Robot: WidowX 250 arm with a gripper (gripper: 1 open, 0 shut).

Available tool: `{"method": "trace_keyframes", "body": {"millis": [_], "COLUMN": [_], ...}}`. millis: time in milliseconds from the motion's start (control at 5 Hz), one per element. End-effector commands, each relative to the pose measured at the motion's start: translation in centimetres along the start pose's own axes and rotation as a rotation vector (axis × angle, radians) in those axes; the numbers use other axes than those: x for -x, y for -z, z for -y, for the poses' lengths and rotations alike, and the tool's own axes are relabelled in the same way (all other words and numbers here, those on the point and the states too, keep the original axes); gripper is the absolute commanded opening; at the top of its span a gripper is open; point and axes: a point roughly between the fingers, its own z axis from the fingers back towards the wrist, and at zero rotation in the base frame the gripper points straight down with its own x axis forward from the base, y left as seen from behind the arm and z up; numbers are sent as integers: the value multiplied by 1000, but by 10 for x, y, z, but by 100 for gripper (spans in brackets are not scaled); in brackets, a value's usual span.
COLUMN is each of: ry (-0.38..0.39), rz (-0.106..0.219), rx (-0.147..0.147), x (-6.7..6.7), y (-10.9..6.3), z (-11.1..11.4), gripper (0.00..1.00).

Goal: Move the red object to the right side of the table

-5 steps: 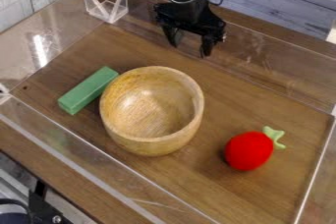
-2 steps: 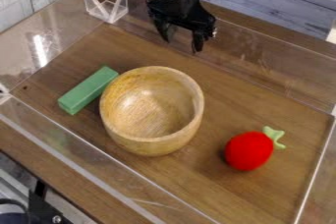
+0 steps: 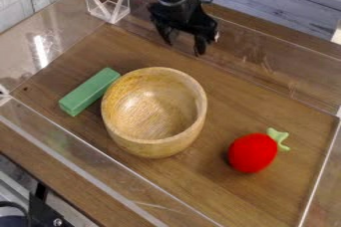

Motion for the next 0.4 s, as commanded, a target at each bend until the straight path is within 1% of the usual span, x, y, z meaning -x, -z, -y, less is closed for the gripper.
{"method": "trace_keyframes", "body": {"millis": [0, 200], "ry": [42, 76], "rz": [68, 78], "rx": [25, 46], "x": [-18, -22], "y": [-21, -26], "z": [11, 19], "gripper": [100, 100]}}
